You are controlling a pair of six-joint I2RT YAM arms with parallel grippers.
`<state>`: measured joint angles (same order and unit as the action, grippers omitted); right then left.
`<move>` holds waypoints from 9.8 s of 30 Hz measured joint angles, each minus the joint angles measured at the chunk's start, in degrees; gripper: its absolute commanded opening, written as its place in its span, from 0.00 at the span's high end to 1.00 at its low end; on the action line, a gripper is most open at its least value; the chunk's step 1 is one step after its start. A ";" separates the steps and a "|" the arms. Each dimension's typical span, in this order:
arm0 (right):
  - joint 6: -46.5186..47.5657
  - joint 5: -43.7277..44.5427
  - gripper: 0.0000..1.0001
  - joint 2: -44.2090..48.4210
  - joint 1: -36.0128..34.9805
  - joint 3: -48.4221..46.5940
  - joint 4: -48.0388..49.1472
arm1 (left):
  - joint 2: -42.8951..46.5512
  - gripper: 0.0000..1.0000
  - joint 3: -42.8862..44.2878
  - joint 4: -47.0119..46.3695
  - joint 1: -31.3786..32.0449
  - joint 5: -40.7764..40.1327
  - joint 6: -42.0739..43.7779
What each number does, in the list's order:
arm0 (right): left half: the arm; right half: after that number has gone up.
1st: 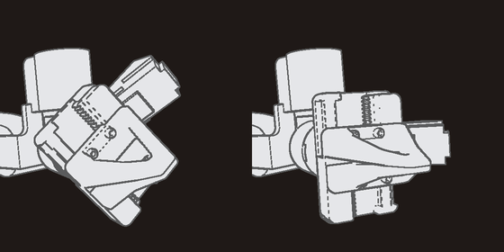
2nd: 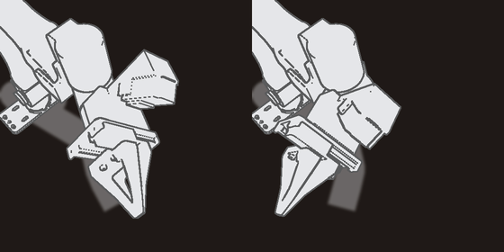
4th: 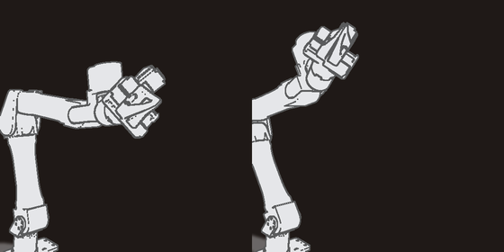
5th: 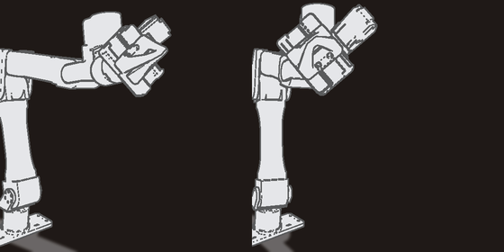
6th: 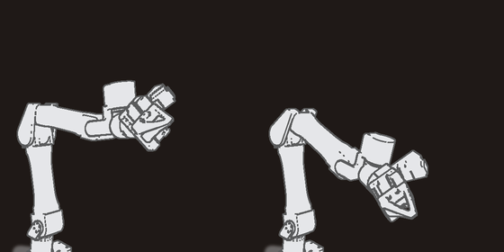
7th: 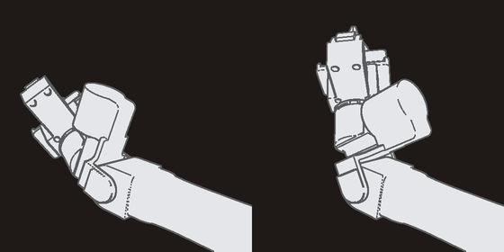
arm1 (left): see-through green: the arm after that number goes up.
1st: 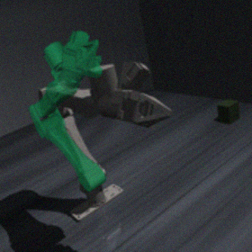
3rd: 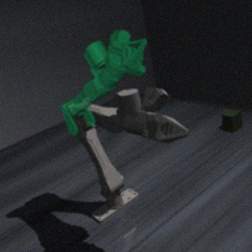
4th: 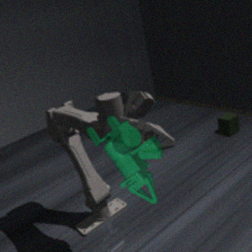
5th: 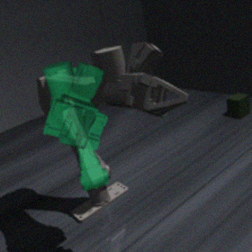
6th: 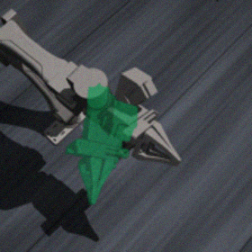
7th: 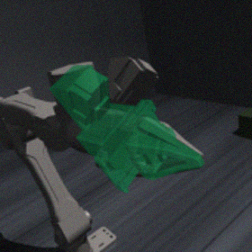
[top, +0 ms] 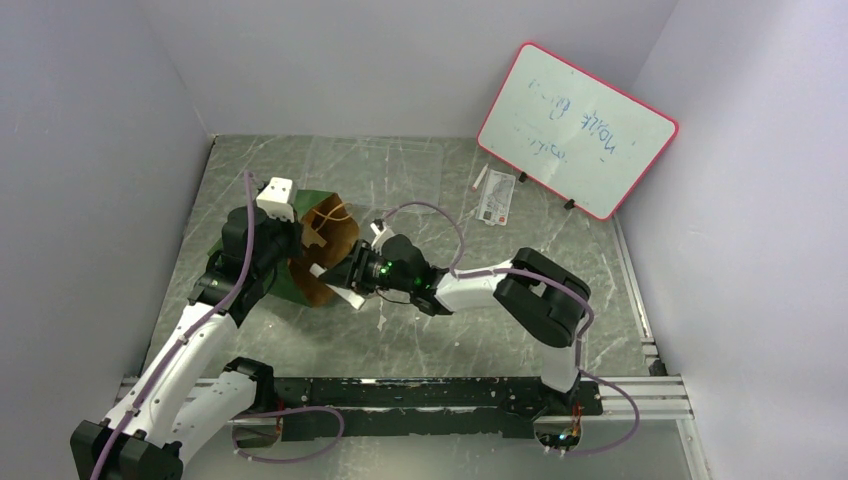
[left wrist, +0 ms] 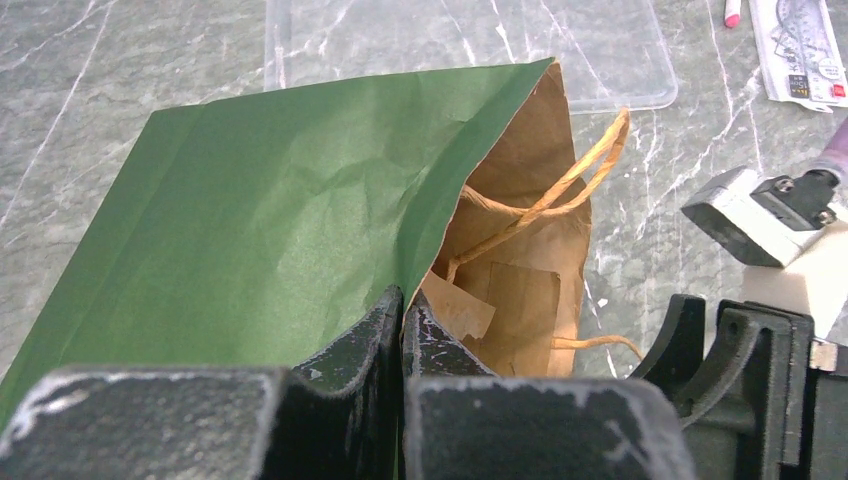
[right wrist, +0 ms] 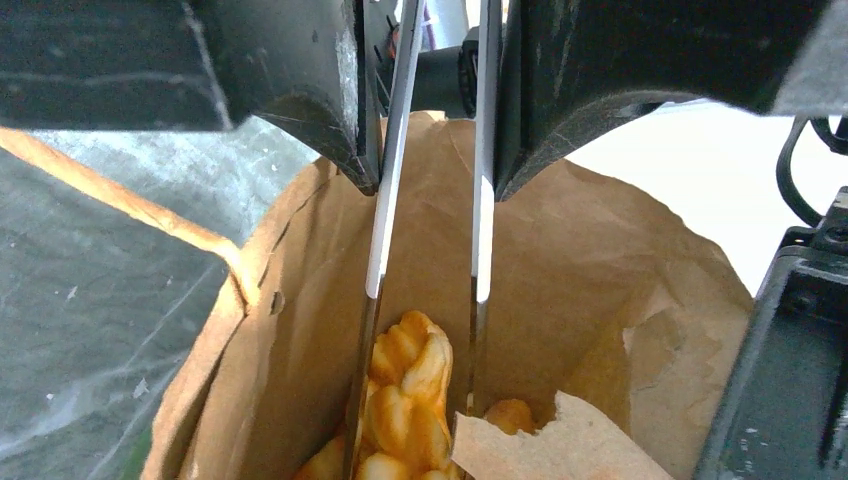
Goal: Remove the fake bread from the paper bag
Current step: Take out the fake bread from the paper bag, then move the container to the center of the board, then place the fake bread in the container.
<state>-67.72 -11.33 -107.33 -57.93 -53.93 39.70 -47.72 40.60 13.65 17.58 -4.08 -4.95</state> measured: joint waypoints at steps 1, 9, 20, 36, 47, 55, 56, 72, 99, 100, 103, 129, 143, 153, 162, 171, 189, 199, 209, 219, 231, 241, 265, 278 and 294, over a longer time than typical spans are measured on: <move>-0.17 -0.26 0.60 -0.44 0.02 -0.17 0.48 | 0.00 0.93 0.00 0.02 0.00 0.00 -0.02; -0.68 -1.62 0.58 -2.36 0.00 -0.87 1.62 | 0.00 0.93 0.00 0.02 0.00 0.00 -0.13; -1.09 -2.25 0.54 -3.76 0.00 -2.43 1.64 | 0.00 0.93 0.00 0.04 0.00 0.00 -0.42; -1.20 -2.27 0.68 -4.81 0.02 -3.21 1.99 | 0.00 0.93 0.00 0.07 0.00 0.02 -0.42; 3.54 1.14 0.95 -0.31 -0.28 -2.75 -4.72 | -0.02 0.93 0.13 0.02 0.15 -0.94 -0.48; 6.10 2.71 0.96 4.92 -0.72 -0.39 -8.41 | -1.92 0.93 2.45 -0.13 0.17 -4.66 -0.44; 6.14 2.91 0.97 5.62 -0.81 0.28 -8.48 | -2.14 0.93 2.64 -0.13 0.17 -4.92 -0.42; 8.90 8.66 0.99 20.52 -3.72 7.15 -17.11 | -7.76 0.93 6.27 -1.90 0.26 -11.52 -0.44; 14.05 26.40 1.00 38.36 -8.90 4.55 -36.20 | -6.78 0.93 3.48 -3.89 -4.24 -11.17 -1.97; 14.23 26.97 1.00 38.73 -8.90 4.04 -36.74 | -6.69 0.93 3.37 -3.91 -4.31 -11.15 -1.99; 15.17 29.00 1.00 39.34 -8.66 2.19 -38.86 | -5.99 0.93 2.64 -3.93 -4.61 -11.08 -2.29; 23.50 11.80 1.00 3.98 24.92 -28.81 -44.44 | 3.48 0.93 1.66 3.08 -5.38 -11.39 -4.90; 29.03 1.70 1.00 -9.99 35.82 -37.05 -49.55 | 2.05 0.93 4.94 4.13 -5.53 -16.31 -2.73; 34.25 0.11 1.00 -6.43 35.17 -26.97 -49.99 | 1.53 0.93 6.78 3.37 -6.38 -20.39 0.07; 35.69 -0.20 1.00 3.26 35.17 -13.46 -52.30 | 1.55 0.93 7.67 3.15 -7.41 -21.75 1.66; 37.48 1.73 1.00 13.66 35.71 -11.10 -57.72 | 1.66 0.93 9.03 3.43 -7.65 -21.88 1.97; 37.68 -5.77 1.00 16.41 34.23 -20.70 -61.13 | 3.89 0.93 10.23 6.12 -7.65 -21.90 1.90; 36.00 -15.98 1.00 -6.93 29.31 -39.04 -55.41 | 3.78 0.93 11.52 6.58 -7.65 -22.14 1.07; 35.60 -23.87 1.00 -21.64 26.23 -46.80 -52.59 | 2.40 0.93 12.26 7.04 -7.65 -22.86 0.90; 35.04 -24.96 1.00 -18.86 29.24 -29.70 -43.69 | 2.56 0.93 12.26 7.04 -7.74 -23.12 0.87; 32.87 -23.78 1.00 -1.05 29.53 -3.37 -35.67 | 3.39 0.93 12.22 6.99 -7.76 -23.10 0.87; 33.27 -22.77 1.00 8.83 29.46 0.39 -40.81 | 4.37 0.93 12.13 6.99 -7.82 -23.10 0.81; 37.97 -26.43 0.75 -9.46 21.22 -29.05 -54.73 | 4.44 0.93 12.20 6.99 -7.96 -22.62 -0.02; 31.47 -31.28 0.58 -17.33 21.49 -32.65 -48.50 | 4.11 0.93 12.20 6.71 -8.00 -22.21 -0.24; 32.17 -25.49 0.57 -15.26 21.99 -34.16 -53.35 | 3.89 0.93 12.17 5.68 -8.02 -22.12 -0.39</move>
<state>-35.55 -36.82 -122.58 -35.94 -88.09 -13.65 -43.83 52.77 19.33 9.56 -26.20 -5.34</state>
